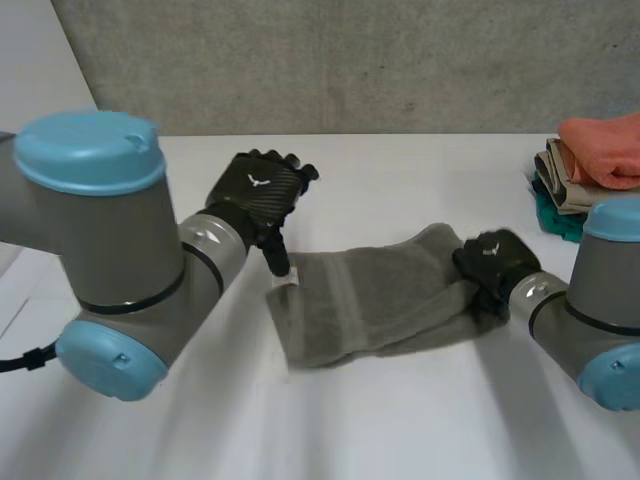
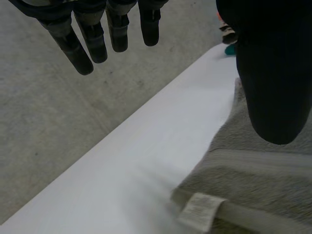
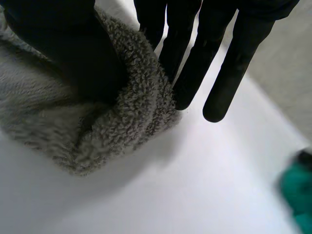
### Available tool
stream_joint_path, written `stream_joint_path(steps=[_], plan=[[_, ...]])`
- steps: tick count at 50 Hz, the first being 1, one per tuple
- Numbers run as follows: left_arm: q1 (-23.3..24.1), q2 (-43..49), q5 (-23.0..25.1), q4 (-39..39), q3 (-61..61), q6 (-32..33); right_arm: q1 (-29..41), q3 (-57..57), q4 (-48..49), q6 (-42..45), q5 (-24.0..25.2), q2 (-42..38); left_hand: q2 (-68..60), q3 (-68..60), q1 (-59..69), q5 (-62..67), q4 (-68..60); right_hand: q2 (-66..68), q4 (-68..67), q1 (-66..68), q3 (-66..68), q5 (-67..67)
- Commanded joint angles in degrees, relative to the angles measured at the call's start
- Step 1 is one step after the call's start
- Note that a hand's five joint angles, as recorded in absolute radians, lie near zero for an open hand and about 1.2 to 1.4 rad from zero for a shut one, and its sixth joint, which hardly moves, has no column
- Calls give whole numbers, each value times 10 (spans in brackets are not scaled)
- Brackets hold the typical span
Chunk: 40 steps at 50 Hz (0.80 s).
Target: Fold the laundry.
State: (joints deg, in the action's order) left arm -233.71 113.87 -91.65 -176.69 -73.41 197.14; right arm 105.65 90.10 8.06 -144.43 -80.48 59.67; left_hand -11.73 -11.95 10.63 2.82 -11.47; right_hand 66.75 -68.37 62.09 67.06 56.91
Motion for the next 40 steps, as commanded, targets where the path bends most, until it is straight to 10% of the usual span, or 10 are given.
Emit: stream_joint_path(steps=[1,15,17,18,22,30,40], plan=[[-44,-49,22,-1,-31,-5,89,13,135,81,-65,74,17,19,-6,-28,15,133,-116,179,129,131],[-95,-69,38,-3,-66,-30,289,48,233,267,101,-19,17,19,-6,-28,15,133,-116,179,129,131],[-97,-70,38,-5,-64,-33,290,41,235,269,95,-24,17,19,-6,-28,15,-70,86,-23,-73,-71],[-100,-69,38,-5,-61,-39,287,35,233,258,83,-23,17,19,-6,-28,15,-391,407,-344,-394,-393],[-100,-68,37,-8,-49,-46,258,33,228,166,55,8,17,19,-6,-28,15,-552,568,-505,-555,-553],[-75,-52,32,-11,14,-61,169,25,120,-139,35,126,17,19,-6,-28,15,-567,584,-521,-571,-569],[33,64,35,35,155,-83,86,-90,-109,-238,48,56,17,19,-6,-28,15,-567,584,-521,-571,-569]])
